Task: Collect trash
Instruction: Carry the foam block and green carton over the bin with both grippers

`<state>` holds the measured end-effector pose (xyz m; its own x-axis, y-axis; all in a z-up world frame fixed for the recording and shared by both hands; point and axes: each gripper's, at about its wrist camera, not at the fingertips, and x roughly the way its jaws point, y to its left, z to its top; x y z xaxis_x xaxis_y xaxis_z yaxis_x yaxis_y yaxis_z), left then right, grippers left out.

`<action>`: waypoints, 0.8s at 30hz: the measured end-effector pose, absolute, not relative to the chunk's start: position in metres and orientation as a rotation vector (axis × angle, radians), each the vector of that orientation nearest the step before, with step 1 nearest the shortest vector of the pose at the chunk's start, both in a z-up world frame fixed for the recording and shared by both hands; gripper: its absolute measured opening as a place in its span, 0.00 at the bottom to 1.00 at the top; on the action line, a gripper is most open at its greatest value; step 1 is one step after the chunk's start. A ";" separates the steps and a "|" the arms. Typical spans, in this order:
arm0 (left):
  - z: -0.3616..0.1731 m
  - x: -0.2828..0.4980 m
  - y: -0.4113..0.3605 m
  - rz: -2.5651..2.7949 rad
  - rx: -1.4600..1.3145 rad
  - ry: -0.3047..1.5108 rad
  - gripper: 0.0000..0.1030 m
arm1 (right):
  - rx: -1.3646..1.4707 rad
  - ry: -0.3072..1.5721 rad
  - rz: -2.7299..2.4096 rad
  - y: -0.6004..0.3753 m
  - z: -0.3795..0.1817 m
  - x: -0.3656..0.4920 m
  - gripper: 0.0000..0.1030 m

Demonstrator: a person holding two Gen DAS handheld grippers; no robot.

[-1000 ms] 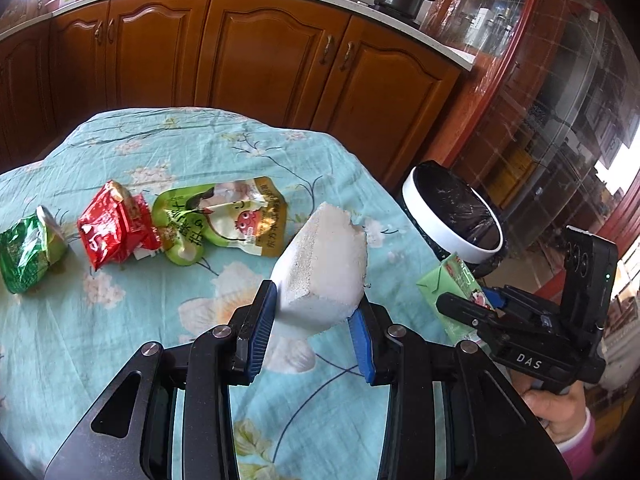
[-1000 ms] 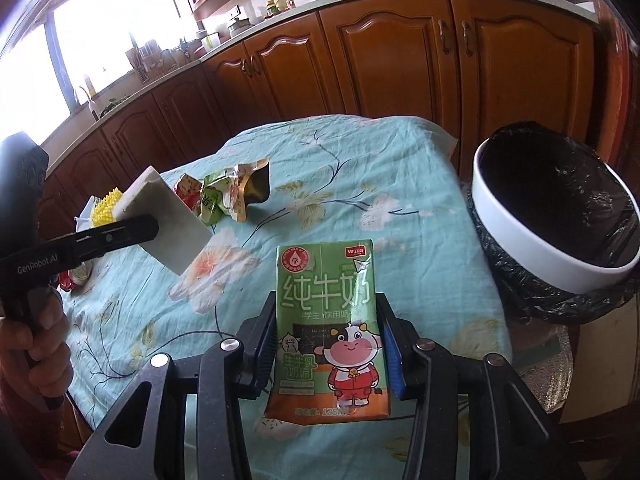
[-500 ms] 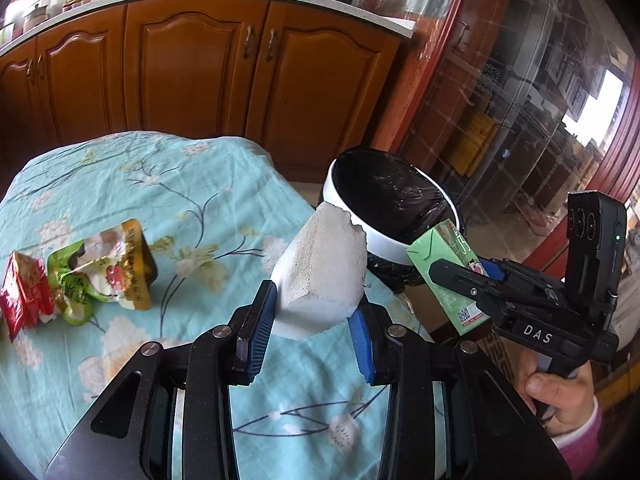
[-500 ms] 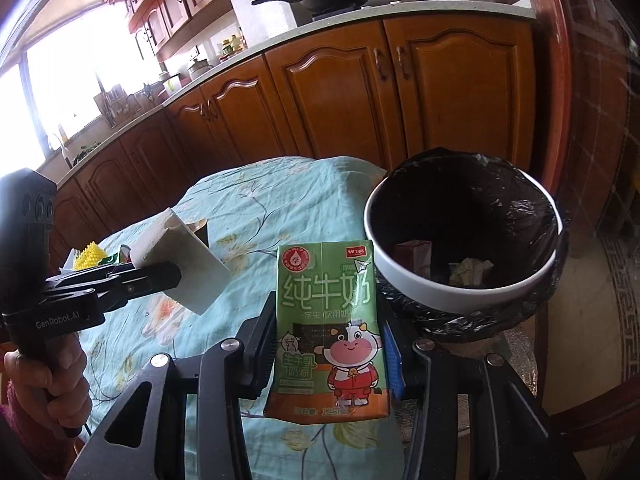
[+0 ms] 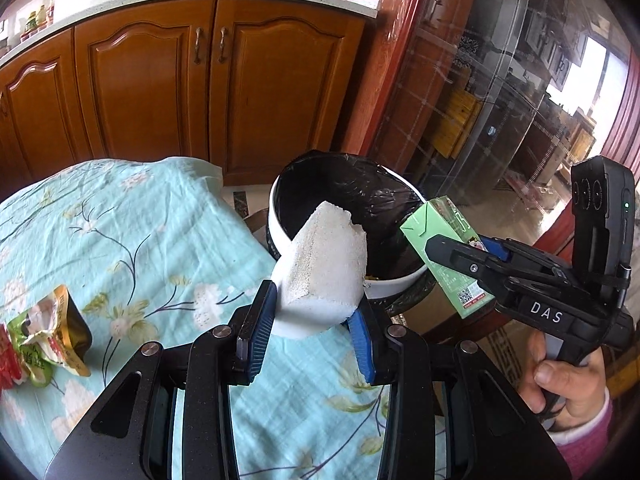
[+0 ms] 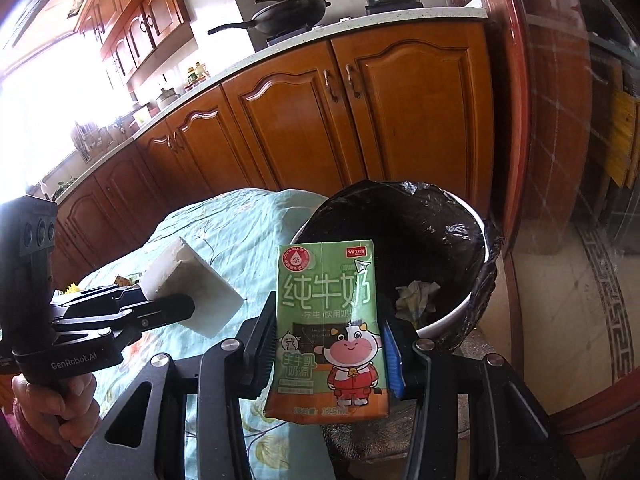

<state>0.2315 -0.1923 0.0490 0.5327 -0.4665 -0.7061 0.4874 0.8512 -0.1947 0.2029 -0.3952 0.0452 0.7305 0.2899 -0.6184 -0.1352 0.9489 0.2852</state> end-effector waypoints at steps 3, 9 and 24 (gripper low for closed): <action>0.051 0.240 -0.202 -0.575 0.037 0.833 0.33 | 0.227 0.717 0.225 -0.400 0.045 0.209 0.44; 0.052 0.259 -0.219 -0.581 0.056 0.840 0.33 | 0.223 0.730 0.212 -0.407 0.043 0.222 0.44; 0.049 0.304 -0.255 -0.582 0.107 0.888 0.33 | 0.212 0.777 0.175 -0.428 0.036 0.269 0.44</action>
